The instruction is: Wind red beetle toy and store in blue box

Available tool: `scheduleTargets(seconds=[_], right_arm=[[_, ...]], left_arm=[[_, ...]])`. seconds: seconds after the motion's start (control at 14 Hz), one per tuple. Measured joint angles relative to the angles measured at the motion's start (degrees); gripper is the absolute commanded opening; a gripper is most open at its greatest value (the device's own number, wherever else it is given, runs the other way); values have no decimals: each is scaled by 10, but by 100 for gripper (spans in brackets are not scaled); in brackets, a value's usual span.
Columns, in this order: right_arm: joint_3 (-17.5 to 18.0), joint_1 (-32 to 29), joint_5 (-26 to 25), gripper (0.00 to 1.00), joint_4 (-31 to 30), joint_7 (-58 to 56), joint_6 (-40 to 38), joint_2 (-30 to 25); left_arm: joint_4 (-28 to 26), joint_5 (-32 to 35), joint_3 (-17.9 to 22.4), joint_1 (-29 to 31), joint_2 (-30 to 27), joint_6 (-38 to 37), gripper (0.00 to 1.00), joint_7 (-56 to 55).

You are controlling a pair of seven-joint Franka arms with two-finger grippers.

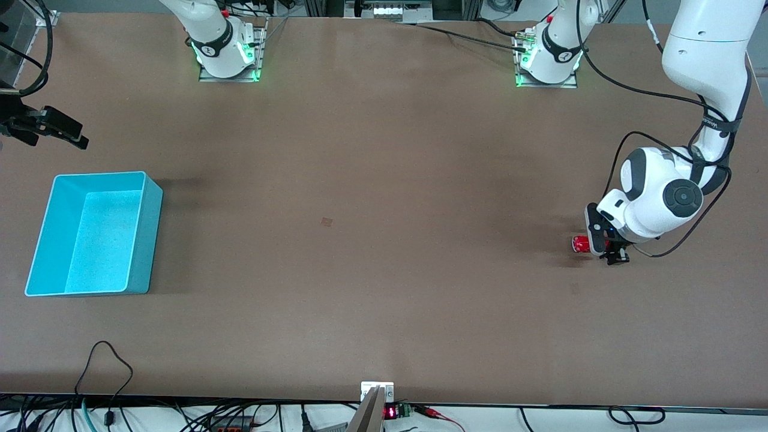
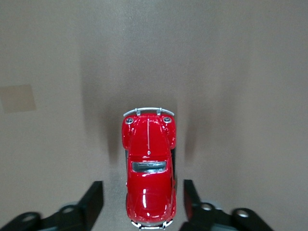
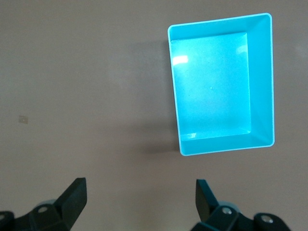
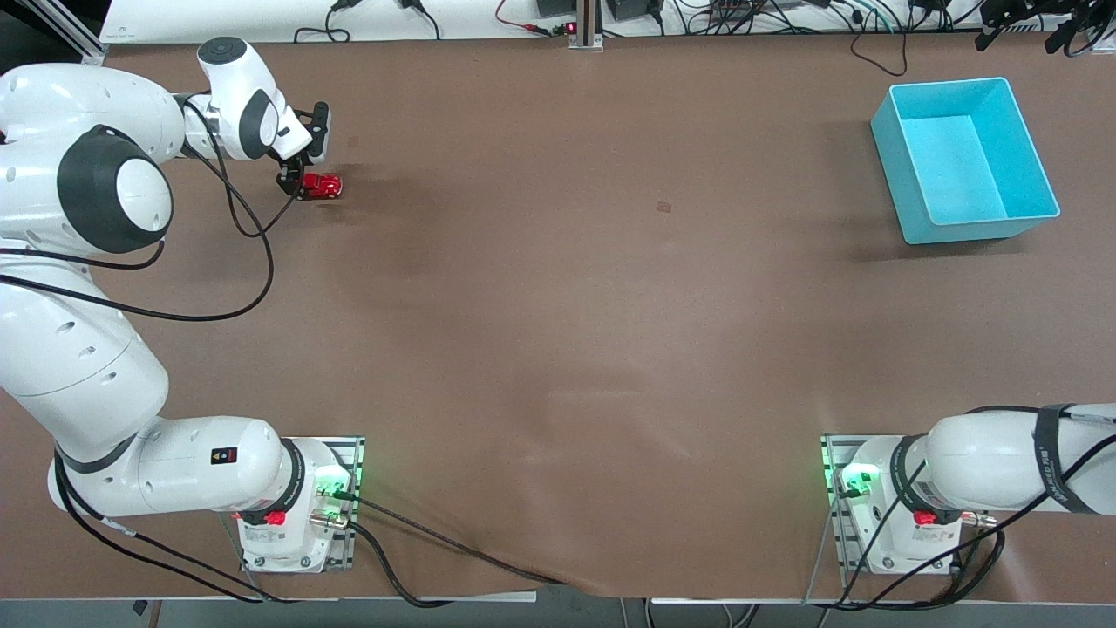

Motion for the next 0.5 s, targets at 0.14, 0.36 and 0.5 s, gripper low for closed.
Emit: scheduleTargets(seconds=[0.14,0.36,0.5], right_arm=[[0,0,0,100,0,0,0,0],[0,0,0,100,0,0,0,0],[-2,0,0,100,0,0,0,0]], left_arm=[[-1,0,0,0,1,2,39,6],[-2,0,0,0,0,2,32,7],[-3,0,0,0,0,2,31,7]])
